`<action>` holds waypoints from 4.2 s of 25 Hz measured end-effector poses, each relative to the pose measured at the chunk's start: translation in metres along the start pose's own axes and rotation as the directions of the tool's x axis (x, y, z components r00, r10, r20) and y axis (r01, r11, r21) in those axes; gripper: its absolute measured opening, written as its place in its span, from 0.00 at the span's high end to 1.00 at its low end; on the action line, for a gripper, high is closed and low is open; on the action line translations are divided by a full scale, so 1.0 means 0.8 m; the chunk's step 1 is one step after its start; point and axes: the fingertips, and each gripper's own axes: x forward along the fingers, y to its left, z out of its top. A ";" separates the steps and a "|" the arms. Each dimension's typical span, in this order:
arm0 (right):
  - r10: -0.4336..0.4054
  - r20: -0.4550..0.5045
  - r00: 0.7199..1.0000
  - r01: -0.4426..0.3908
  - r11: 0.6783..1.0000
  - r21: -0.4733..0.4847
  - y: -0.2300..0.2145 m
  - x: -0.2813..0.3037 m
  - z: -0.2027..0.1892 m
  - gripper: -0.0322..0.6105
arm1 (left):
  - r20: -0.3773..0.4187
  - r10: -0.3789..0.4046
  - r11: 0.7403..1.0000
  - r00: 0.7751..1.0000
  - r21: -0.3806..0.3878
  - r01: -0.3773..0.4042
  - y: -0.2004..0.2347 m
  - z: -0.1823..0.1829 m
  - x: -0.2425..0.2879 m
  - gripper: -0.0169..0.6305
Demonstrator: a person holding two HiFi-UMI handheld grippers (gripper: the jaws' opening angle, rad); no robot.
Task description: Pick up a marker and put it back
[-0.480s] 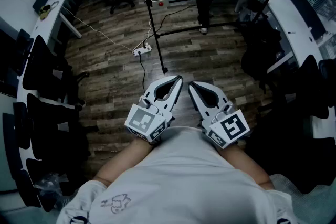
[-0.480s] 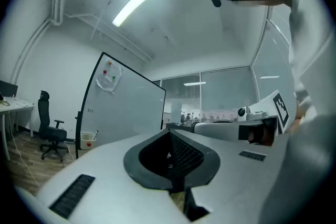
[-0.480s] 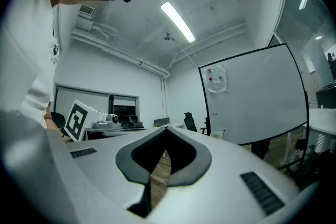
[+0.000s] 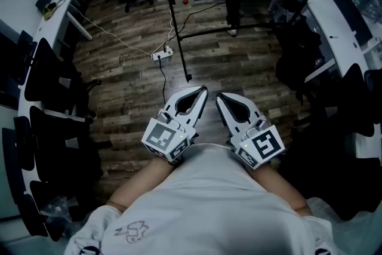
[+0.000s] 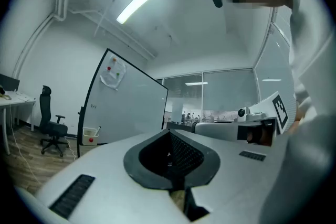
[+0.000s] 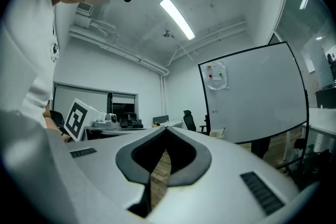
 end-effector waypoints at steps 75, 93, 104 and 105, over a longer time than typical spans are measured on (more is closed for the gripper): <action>0.072 -0.028 0.997 -0.071 0.996 0.059 -0.294 0.536 0.015 0.93 | -0.030 0.105 0.994 0.994 -0.033 -0.106 0.530 0.049 0.229 0.97; -0.020 -0.072 0.997 0.013 0.996 -0.089 -0.410 0.528 0.004 0.93 | -0.088 0.001 0.995 0.996 -0.095 -0.009 0.538 0.023 0.374 0.97; -0.189 -0.060 0.980 0.190 0.982 0.019 -0.476 0.537 0.005 0.93 | -0.099 -0.148 0.986 0.984 -0.094 0.139 0.560 0.023 0.431 0.97; -0.203 -0.061 0.977 0.205 0.978 0.029 -0.481 0.541 0.004 0.93 | -0.100 -0.163 0.984 0.982 -0.094 0.154 0.564 0.024 0.435 0.97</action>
